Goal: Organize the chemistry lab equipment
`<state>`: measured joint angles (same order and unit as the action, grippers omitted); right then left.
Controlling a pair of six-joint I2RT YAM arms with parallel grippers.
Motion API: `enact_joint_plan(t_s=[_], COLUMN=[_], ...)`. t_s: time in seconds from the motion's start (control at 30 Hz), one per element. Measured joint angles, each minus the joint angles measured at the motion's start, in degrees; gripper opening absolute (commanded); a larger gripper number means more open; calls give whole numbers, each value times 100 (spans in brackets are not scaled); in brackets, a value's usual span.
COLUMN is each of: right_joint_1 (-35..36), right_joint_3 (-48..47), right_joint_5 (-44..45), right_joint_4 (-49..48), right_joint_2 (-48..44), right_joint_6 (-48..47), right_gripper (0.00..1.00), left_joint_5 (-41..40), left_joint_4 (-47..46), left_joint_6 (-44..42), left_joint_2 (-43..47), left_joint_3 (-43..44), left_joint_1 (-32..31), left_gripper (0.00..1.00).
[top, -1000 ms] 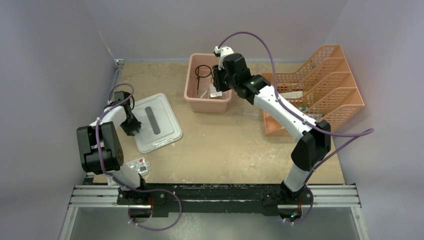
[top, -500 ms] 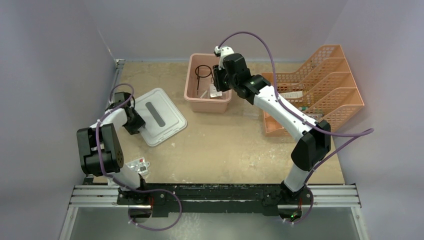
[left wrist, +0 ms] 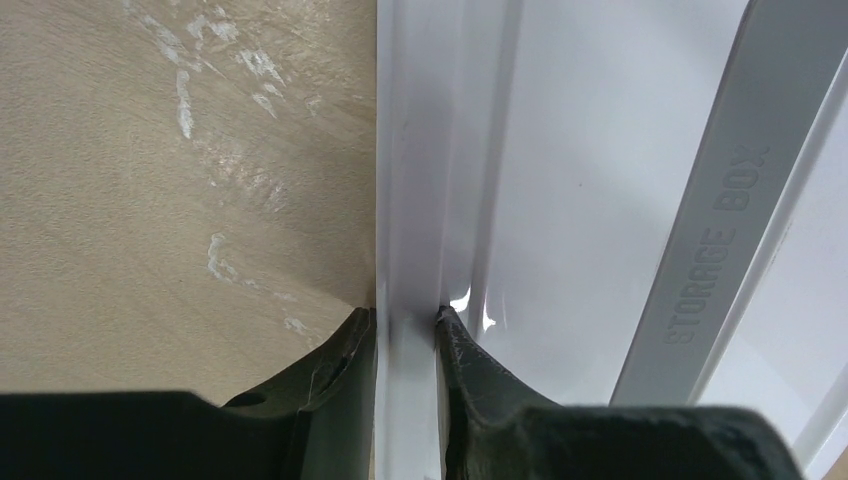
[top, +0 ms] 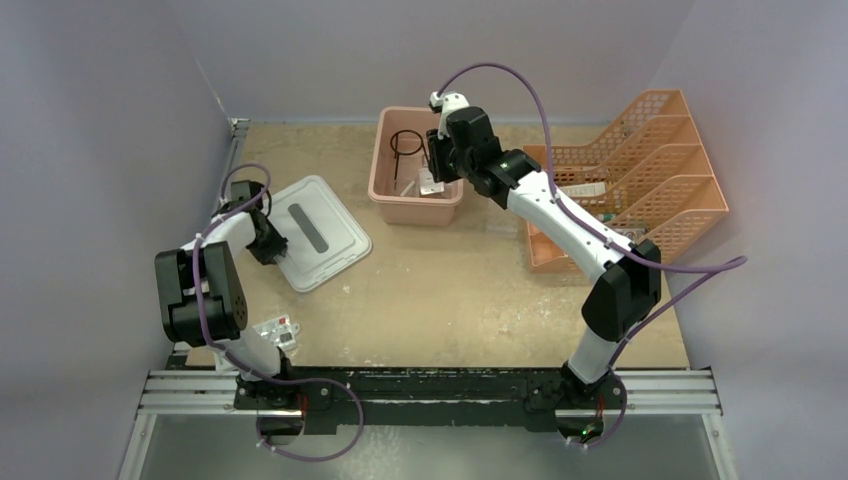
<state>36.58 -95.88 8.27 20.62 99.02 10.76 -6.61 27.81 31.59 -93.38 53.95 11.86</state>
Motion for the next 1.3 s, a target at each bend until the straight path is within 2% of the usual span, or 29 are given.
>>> enact_joint_plan(t_s=[0.27, 0.63, 0.83, 1.13, 1.3], right_joint_1=[0, 0, 0, 0, -15], right_joint_3=[-122, -433, -586, -1392, -2173], right_joint_5=[-17, -678, -1366, -2492, -2927], right_joint_4=[4, 9, 4, 9, 57], right_joint_2=[39, 350, 459, 1038, 1606], right_joint_6=[68, 170, 319, 846, 1270], right_gripper=[32, 35, 48, 66, 71], left_joint_5=[31, 48, 260, 1491, 2065], left_joint_4=[208, 876, 1180, 1220, 1137], left_joint_6=[-15, -15, 26, 83, 98], left_joint_2=[101, 1143, 1451, 1631, 1652], left_joint_3=[63, 557, 876, 1519, 1550], left_joint_1=[2, 2, 7, 9, -33], left_gripper=[13, 10, 11, 11, 11])
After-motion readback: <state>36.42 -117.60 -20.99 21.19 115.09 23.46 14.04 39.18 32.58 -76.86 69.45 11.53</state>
